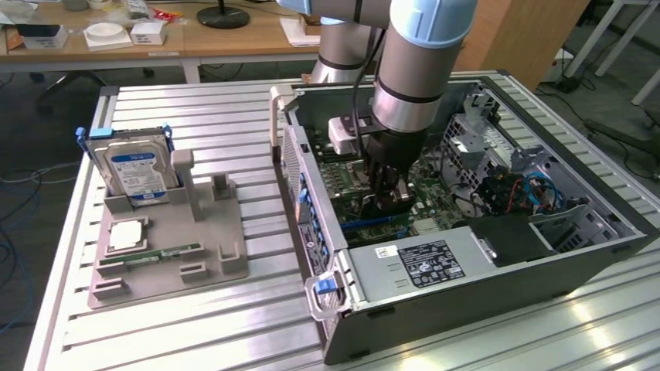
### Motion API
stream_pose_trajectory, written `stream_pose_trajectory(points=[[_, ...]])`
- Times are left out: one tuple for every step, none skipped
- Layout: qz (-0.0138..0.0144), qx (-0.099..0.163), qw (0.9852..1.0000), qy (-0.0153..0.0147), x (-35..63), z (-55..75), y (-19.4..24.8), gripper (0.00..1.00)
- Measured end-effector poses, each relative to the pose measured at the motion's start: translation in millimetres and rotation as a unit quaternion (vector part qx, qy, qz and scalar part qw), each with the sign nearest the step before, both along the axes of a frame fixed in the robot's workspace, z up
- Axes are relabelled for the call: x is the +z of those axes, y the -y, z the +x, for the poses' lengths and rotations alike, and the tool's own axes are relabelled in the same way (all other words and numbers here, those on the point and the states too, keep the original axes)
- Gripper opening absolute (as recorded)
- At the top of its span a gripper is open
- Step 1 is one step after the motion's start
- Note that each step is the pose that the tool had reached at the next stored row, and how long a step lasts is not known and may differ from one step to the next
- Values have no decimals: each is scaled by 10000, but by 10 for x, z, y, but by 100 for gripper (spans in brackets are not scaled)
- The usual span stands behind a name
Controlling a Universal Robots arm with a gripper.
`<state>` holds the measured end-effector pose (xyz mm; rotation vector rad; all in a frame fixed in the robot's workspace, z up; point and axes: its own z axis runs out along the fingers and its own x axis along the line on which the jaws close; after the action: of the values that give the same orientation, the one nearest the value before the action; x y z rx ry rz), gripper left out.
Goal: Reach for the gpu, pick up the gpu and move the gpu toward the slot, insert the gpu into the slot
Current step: 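Insert the gpu into the slot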
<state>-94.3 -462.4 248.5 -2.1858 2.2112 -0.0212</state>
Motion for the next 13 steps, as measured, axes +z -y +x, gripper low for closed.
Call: stream_pose_trajectory(points=[[-1, 0, 10000, 0, -1, 0, 0, 26], [-1, 0, 10000, -1, -1, -1, 0, 26], [0, -1, 10000, 0, -2, -4, 0, 26], [0, -1, 10000, 0, -4, -7, 0, 26], [1, 0, 10000, 0, -6, -7, 0, 26], [0, 0, 10000, 0, -8, -7, 0, 26], [1, 1, 10000, 1, -12, -7, 0, 26], [1, 1, 10000, 1, -15, -7, -1, 26], [0, 0, 10000, 0, -17, -9, -1, 26], [0, -1, 10000, 0, -20, -12, -2, 26], [0, 0, 10000, 0, -23, -13, -2, 26], [0, 1, 10000, 0, -26, -14, -3, 26], [0, 0, 10000, 0, -29, -16, -4, 26]])
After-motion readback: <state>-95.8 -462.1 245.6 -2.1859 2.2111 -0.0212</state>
